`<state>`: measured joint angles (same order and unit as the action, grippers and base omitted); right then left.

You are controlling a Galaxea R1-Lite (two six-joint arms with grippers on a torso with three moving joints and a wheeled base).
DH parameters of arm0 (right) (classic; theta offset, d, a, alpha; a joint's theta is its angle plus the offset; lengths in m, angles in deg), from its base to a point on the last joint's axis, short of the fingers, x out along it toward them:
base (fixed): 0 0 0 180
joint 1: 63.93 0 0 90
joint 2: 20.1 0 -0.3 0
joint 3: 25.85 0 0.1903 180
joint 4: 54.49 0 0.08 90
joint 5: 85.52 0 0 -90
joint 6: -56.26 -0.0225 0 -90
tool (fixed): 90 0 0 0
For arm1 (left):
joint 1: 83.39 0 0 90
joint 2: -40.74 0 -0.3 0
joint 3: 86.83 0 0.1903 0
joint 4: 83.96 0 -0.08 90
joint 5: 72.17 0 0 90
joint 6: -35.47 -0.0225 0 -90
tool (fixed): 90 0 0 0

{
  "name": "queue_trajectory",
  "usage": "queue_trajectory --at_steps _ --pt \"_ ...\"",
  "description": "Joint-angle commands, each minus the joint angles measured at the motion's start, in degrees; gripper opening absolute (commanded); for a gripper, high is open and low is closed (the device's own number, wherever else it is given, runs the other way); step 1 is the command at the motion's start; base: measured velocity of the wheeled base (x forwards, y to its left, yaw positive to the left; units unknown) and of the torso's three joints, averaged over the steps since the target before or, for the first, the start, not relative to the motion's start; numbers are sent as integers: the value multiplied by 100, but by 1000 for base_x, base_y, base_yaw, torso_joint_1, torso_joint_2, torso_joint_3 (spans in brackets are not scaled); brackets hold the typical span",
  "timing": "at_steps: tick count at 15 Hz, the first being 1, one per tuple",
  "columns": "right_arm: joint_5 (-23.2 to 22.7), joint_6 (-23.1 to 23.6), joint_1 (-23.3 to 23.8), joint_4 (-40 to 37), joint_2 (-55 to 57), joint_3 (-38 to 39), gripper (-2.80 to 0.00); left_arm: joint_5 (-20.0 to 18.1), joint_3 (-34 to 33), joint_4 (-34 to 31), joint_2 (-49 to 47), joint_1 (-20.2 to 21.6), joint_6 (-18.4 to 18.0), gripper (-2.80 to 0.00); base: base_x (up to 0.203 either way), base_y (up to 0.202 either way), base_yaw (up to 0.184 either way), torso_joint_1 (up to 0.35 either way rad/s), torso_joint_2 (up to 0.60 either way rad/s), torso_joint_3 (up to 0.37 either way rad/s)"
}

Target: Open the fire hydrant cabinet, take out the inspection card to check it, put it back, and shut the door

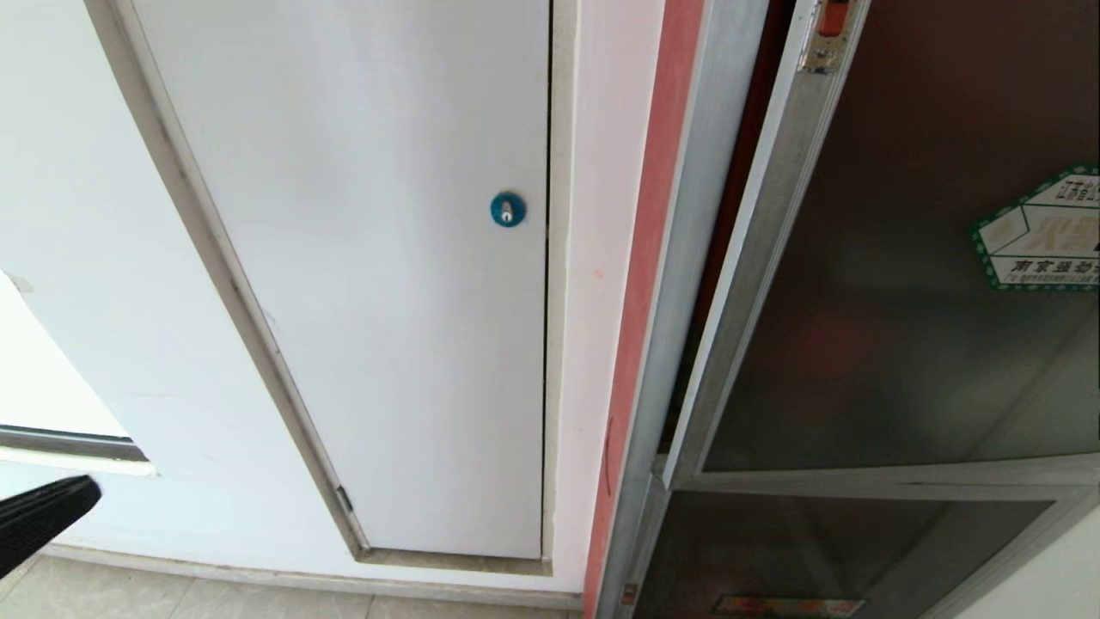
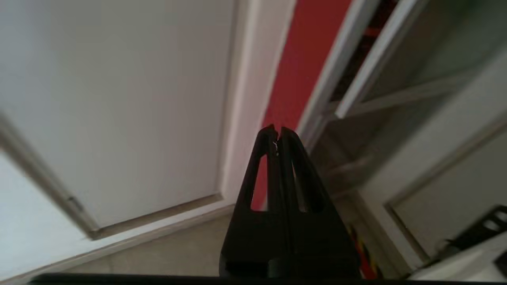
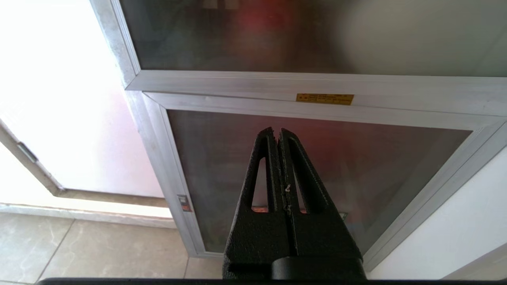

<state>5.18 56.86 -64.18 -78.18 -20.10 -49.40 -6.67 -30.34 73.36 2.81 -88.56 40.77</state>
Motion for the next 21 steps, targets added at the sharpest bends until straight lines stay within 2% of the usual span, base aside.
queue_trajectory --at_steps 1,4,9,13,17,21 --pt "0 2 -2 -2 9 1 -280 -338 643 6 -1522 -384 16 -280 0 0 0 0 0 0" --pt "0 2 -2 -2 9 1 -280 -614 1528 22 -2813 -1169 28 -280 0 0 0 0 0 0" --pt "0 2 -2 -2 9 1 -280 -714 2848 389 -4636 -2323 40 -280 0 0 0 0 0 0" --pt "0 2 -2 -2 9 1 -280 -709 3608 1035 -5646 -2782 54 -280 0 0 0 0 0 0" --pt "0 2 -2 -2 9 1 -280 -711 4507 1116 -6383 -3124 51 -280 0 0 0 0 0 0" --pt "0 2 -2 -2 9 3 -280 -699 5053 1118 -6924 -3542 70 -280 0 0 0 0 0 0"
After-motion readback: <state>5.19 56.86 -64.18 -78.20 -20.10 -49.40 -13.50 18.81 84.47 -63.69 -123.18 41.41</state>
